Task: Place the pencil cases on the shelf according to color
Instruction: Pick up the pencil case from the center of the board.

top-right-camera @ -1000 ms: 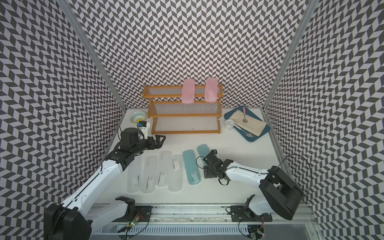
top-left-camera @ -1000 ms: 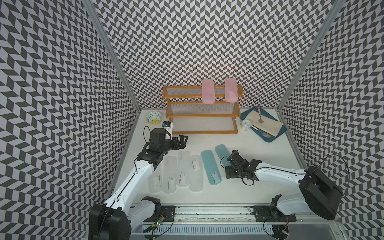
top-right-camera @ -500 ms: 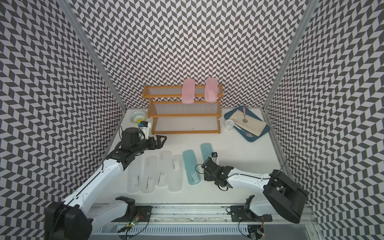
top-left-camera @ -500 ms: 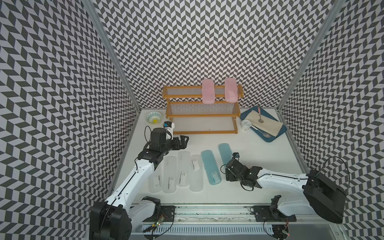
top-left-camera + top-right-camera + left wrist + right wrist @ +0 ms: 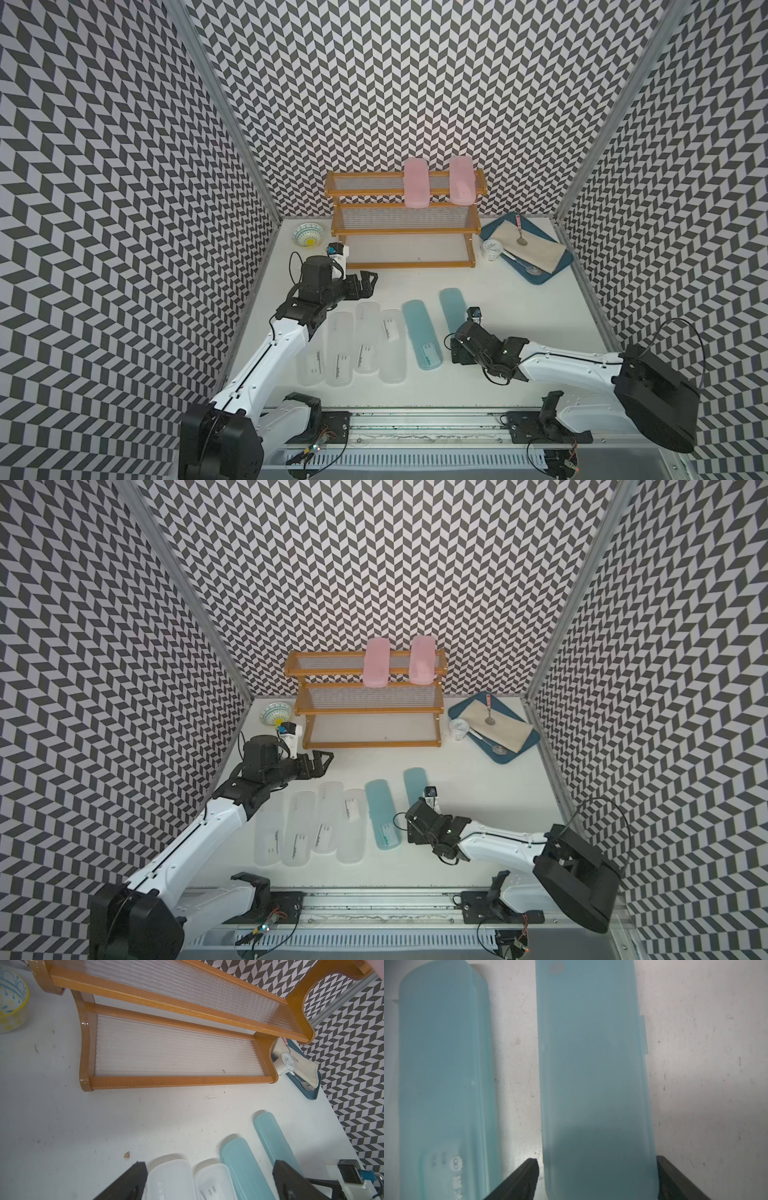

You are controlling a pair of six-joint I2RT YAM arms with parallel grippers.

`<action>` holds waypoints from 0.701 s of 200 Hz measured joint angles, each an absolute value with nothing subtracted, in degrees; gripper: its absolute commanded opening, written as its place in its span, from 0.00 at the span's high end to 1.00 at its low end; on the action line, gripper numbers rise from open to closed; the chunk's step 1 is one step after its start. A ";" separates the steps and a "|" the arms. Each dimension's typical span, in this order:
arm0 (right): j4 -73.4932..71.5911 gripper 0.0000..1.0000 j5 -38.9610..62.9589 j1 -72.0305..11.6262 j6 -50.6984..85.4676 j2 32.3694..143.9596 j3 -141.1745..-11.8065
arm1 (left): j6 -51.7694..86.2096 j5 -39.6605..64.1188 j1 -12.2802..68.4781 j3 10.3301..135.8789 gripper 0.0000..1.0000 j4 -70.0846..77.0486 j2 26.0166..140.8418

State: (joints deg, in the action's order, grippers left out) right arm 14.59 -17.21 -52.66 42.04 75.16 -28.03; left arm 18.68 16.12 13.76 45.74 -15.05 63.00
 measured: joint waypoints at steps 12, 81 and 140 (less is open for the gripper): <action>14.41 0.15 -17.67 -52.86 42.06 75.37 -28.03 | 18.92 15.94 13.76 45.74 0.00 -15.05 63.05; 16.40 0.31 -20.60 -55.92 46.72 73.89 -27.46 | 24.53 17.32 13.93 45.76 0.01 -12.99 65.28; 27.77 0.32 -23.03 -57.32 49.25 60.58 -28.84 | 26.65 17.63 15.86 53.63 0.01 -11.84 68.71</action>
State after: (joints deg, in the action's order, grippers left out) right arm 27.77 -23.03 -57.32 49.25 60.58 -28.84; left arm 26.65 17.63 15.86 53.63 -11.84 68.71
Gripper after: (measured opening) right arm 0.750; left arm 0.992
